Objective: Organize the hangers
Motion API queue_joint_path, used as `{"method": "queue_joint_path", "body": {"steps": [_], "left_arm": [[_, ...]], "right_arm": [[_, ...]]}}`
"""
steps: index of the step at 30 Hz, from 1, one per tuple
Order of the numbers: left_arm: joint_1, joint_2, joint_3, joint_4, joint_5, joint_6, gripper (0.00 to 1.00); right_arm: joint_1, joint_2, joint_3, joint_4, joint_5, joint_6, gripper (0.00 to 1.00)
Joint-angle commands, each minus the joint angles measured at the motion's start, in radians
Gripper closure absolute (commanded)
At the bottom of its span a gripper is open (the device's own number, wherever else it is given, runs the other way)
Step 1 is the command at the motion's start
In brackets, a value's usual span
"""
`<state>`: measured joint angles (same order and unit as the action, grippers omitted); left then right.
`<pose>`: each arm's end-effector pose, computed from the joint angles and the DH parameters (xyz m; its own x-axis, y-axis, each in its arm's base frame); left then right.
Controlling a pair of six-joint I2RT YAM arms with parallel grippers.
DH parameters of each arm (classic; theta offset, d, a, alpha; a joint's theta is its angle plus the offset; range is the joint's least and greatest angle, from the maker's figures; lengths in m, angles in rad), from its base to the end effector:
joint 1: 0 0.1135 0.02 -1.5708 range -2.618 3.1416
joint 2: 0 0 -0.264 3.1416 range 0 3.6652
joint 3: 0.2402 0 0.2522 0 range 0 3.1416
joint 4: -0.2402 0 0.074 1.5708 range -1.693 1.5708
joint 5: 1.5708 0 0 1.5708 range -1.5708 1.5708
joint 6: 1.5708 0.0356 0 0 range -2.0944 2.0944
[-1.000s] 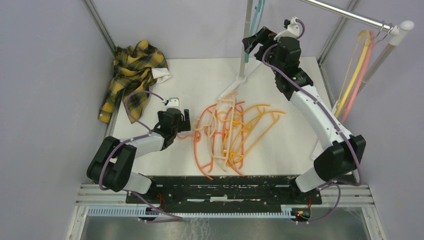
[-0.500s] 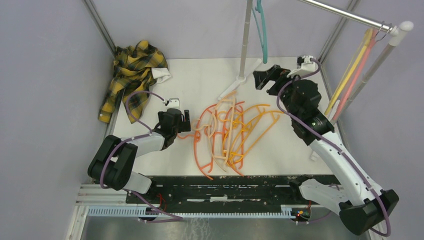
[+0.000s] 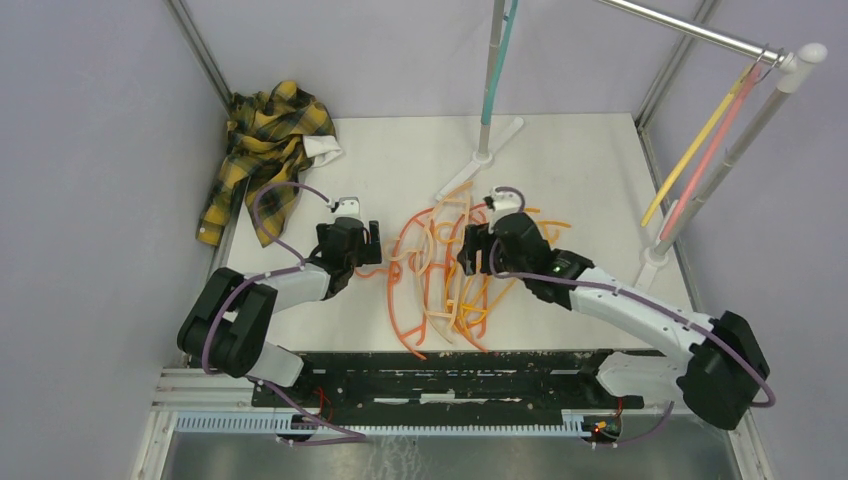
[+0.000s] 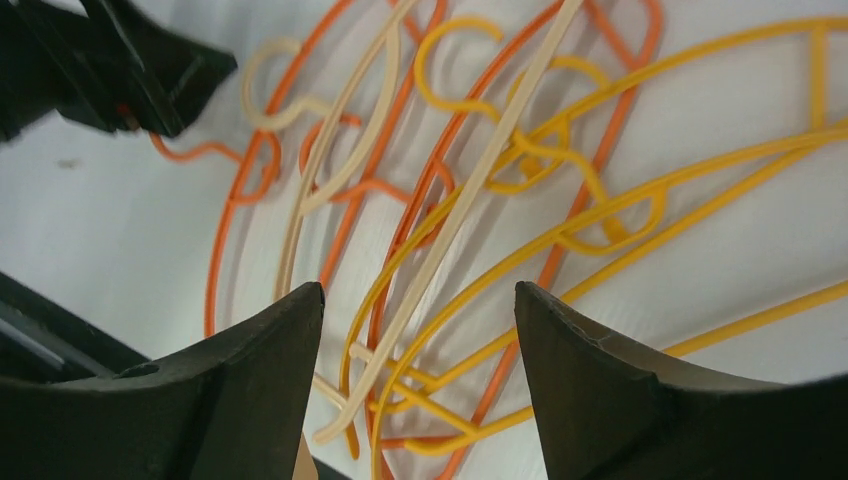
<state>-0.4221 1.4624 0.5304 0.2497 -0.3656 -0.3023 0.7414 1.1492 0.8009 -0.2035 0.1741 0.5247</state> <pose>0.2505 -0.0986 0.1474 -0.5877 -0.0409 -0.8080 -0.0476 0.9987 -0.0158 0.1927 0.1680 0.2700 -0.6133 0.1074 -0.7825 -0.2878 0.8922 0.3480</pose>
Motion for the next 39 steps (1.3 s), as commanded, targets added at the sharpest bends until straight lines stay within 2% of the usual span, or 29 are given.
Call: {"method": "queue_joint_path", "body": {"steps": [1,8,19,22,25,30,34,35,39], "left_arm": [[0.001,0.008,0.038,0.048,-0.025,-0.032,0.01],[0.000,0.002,0.034,0.046,-0.037,-0.040,0.01],[0.010,-0.022,0.026,0.046,-0.033,-0.046,0.01],[0.010,-0.022,0.025,0.046,-0.031,-0.046,0.01],[0.010,-0.024,0.026,0.046,-0.030,-0.046,0.01],[0.011,-0.027,0.025,0.046,-0.033,-0.046,0.01],[0.012,-0.030,0.022,0.046,-0.038,-0.049,0.01],[0.013,-0.031,0.022,0.046,-0.040,-0.050,0.01],[0.012,-0.045,0.013,0.048,-0.061,-0.060,0.01]], "right_arm": [[0.116,0.082,-0.008,0.028,0.014,0.023,0.22],[0.252,0.296,0.093,0.065,0.024,0.026,0.23],[0.302,0.523,0.185,0.137,-0.041,0.061,0.26],[0.303,0.566,0.200,0.138,-0.045,0.063,0.30],[0.303,0.599,0.211,0.138,-0.052,0.064,0.40],[0.303,0.581,0.199,0.130,-0.015,0.063,0.68],[0.302,0.526,0.181,0.102,0.035,0.057,0.95],[0.302,0.506,0.177,0.100,0.043,0.057,0.98],[0.303,0.431,0.156,0.094,0.057,0.065,0.99]]}}
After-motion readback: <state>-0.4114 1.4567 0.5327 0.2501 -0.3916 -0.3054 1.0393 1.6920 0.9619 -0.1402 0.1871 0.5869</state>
